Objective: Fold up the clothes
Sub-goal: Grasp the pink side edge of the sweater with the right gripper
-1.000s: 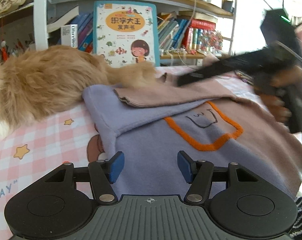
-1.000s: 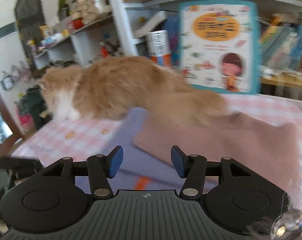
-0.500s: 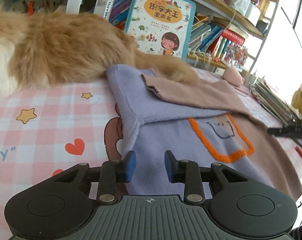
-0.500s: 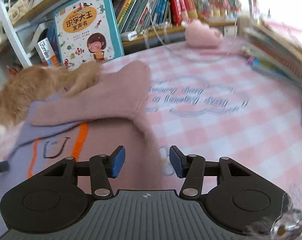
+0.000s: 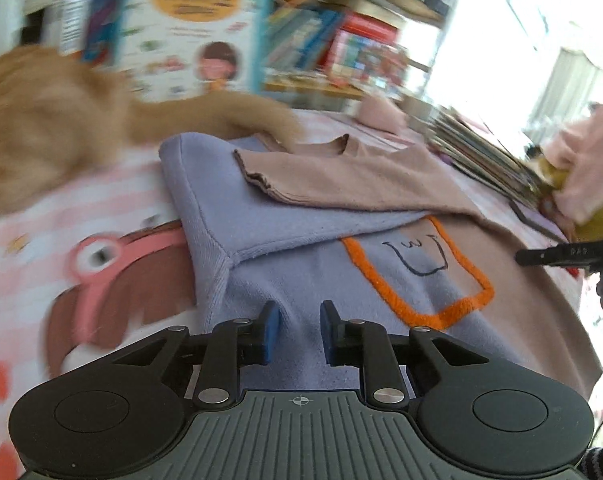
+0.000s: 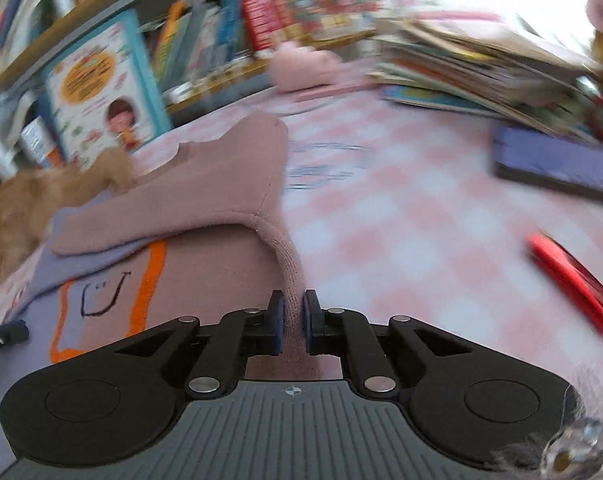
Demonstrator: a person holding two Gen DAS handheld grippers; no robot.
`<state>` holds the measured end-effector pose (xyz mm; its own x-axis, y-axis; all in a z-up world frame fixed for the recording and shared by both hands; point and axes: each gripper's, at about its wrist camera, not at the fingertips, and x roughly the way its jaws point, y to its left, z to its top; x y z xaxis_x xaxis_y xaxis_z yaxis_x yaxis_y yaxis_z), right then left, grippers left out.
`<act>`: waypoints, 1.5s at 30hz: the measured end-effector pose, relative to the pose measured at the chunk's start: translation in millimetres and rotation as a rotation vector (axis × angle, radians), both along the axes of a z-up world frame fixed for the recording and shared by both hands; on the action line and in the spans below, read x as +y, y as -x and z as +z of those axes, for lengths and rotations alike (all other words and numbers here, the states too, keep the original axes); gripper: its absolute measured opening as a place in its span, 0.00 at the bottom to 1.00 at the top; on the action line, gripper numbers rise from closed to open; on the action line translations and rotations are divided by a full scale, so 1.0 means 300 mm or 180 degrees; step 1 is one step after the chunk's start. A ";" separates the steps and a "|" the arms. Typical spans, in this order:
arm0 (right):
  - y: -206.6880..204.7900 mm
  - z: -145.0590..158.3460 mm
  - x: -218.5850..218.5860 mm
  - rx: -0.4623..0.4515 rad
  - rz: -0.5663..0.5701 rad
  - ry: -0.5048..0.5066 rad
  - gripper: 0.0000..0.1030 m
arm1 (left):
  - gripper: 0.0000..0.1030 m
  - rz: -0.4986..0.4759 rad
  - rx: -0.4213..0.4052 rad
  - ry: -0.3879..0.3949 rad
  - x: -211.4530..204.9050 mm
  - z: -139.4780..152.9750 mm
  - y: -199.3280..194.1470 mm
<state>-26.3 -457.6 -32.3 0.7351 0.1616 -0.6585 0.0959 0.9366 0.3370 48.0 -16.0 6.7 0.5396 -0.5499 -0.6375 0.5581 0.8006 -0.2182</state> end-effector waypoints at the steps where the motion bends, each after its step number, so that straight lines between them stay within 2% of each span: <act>1: 0.023 -0.002 -0.030 0.0005 -0.0096 -0.0048 0.08 | 0.20 -0.0084 -0.0031 -0.0036 -0.036 -0.001 -0.013; 6: 0.117 -0.003 -0.106 0.0013 -0.0466 -0.0056 0.08 | 0.20 -0.0460 -0.0174 -0.0222 -0.205 -0.006 -0.077; 10: 0.145 -0.005 -0.112 -0.0005 -0.0598 -0.0006 0.08 | 0.19 -0.0517 -0.0176 -0.0240 -0.262 -0.007 -0.144; 14: 0.103 -0.007 -0.084 -0.0057 -0.0610 0.0152 0.09 | 0.17 -0.0519 -0.0148 -0.0234 -0.294 -0.007 -0.211; 18: 0.059 -0.007 -0.091 -0.0024 -0.0624 0.0060 0.09 | 0.17 -0.0403 -0.0105 -0.0230 -0.262 -0.002 -0.247; 22: 0.083 0.007 -0.107 0.0068 -0.0557 -0.0071 0.21 | 0.19 -0.0433 -0.0256 -0.0272 -0.199 0.025 -0.180; 24: 0.117 0.017 -0.101 0.0164 -0.0485 -0.0087 0.22 | 0.20 -0.0453 -0.0254 -0.0300 -0.160 0.029 -0.132; 27: 0.168 0.031 -0.092 0.0308 -0.0376 -0.0111 0.22 | 0.20 -0.0417 -0.0139 -0.0320 -0.098 0.022 -0.067; 32: 0.255 0.050 -0.054 0.0481 -0.0233 -0.0146 0.26 | 0.20 -0.0303 0.0217 0.0010 -0.001 0.023 0.011; 35: 0.287 0.055 -0.026 0.0521 -0.0192 -0.0158 0.27 | 0.20 -0.0284 0.0308 0.0051 0.015 0.019 0.047; 41: 0.292 0.058 -0.006 0.0554 -0.0158 -0.0166 0.27 | 0.22 -0.0166 0.0211 0.0024 0.039 0.023 0.083; 42: 0.293 0.058 -0.003 0.0560 -0.0152 -0.0168 0.27 | 0.24 -0.0132 0.0180 0.0000 0.043 0.025 0.082; 43: 0.294 0.058 0.001 0.0566 -0.0146 -0.0169 0.28 | 0.29 -0.0091 0.0140 -0.0049 0.046 0.026 0.077; 45: 0.295 0.059 0.007 0.0577 -0.0135 -0.0172 0.28 | 0.31 -0.0018 0.0099 -0.0142 0.048 0.022 0.057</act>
